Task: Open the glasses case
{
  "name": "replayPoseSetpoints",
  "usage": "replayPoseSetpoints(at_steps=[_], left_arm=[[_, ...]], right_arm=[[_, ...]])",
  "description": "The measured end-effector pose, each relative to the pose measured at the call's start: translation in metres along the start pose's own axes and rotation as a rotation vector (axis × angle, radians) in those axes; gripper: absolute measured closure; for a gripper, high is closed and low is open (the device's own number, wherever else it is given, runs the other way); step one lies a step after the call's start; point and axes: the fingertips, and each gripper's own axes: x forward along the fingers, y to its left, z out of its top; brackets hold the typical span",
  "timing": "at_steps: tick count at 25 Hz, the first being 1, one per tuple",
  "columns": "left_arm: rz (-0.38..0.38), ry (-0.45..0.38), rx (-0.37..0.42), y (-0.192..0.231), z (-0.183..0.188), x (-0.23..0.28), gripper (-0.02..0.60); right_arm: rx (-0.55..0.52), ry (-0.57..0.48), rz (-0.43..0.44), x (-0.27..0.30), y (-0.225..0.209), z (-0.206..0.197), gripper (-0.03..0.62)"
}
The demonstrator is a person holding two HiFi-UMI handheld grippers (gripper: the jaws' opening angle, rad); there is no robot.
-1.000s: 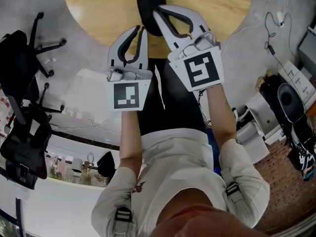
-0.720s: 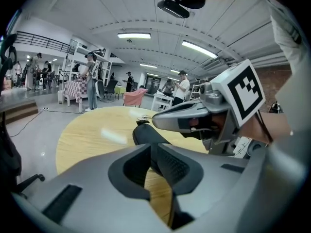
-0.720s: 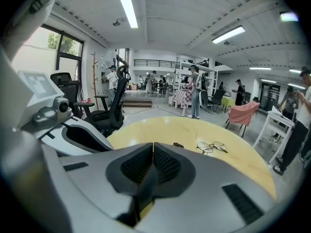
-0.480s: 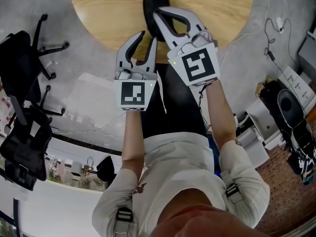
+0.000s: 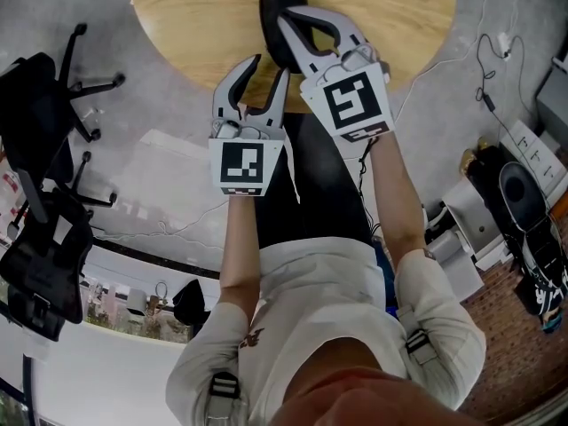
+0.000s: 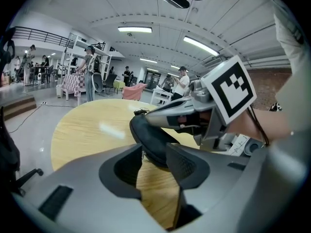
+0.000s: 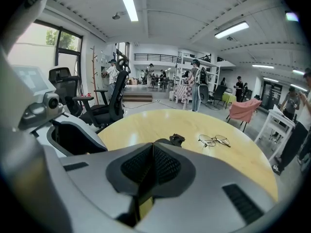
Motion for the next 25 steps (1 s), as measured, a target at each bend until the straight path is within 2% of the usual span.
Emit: replayPoseSetpoints(at_steps=[6,11,16,20,25], left_arm=[[-0.013,-0.002,-0.015,-0.002,0.001,0.003,0.394],[-0.046,-0.013,-0.025,-0.011,0.005,0.004,0.337],[-0.073,0.024,-0.035,-0.026,-0.005,0.016,0.282],[-0.062,0.071,-0.047,-0.033,-0.017,0.028,0.25],[-0.037,0.091,-0.041,-0.035,-0.016,0.042,0.249]], right_arm=[[0.053,-0.011,-0.004,-0.003,-0.008,-0.008,0.571],[0.106,-0.019,-0.036,-0.011,-0.023,-0.018,0.572],[0.142,0.004,-0.072,-0.018,-0.038,-0.035,0.572],[0.151,0.004,-0.078,-0.019,-0.04,-0.039,0.574],[0.172,-0.015,-0.07,-0.02,-0.043,-0.041,0.574]])
